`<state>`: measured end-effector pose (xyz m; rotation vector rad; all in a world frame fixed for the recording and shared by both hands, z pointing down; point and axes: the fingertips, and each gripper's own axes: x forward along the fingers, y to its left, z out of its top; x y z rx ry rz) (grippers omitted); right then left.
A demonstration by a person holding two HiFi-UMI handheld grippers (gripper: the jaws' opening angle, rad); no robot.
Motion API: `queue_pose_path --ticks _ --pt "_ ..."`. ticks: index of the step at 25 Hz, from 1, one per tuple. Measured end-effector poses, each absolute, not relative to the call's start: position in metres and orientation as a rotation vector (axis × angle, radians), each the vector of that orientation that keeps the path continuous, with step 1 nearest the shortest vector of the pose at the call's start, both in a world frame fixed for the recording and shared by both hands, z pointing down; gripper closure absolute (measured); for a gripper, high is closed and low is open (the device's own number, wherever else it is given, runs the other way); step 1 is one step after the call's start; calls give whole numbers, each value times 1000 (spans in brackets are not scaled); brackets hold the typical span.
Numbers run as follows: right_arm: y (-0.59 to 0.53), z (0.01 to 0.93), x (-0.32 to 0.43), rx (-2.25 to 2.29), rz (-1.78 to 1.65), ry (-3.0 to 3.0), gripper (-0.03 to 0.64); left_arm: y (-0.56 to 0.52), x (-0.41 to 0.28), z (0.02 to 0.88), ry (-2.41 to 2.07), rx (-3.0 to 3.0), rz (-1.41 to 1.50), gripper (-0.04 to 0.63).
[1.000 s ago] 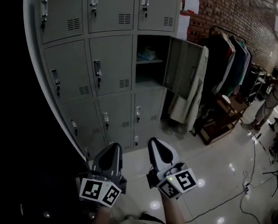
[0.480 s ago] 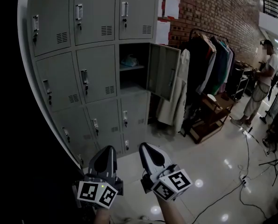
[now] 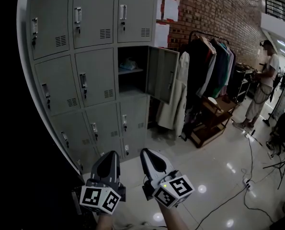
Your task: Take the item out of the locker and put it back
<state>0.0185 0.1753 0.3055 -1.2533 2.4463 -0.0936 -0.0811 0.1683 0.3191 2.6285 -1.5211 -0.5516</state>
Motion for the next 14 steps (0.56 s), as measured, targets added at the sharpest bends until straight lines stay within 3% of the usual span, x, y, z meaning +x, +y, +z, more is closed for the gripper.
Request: queue_pose_path --ticks 14 --pt "179 309 15 -1258 -93 2461 615 174 -91 319 -1536 2612 -590 591"
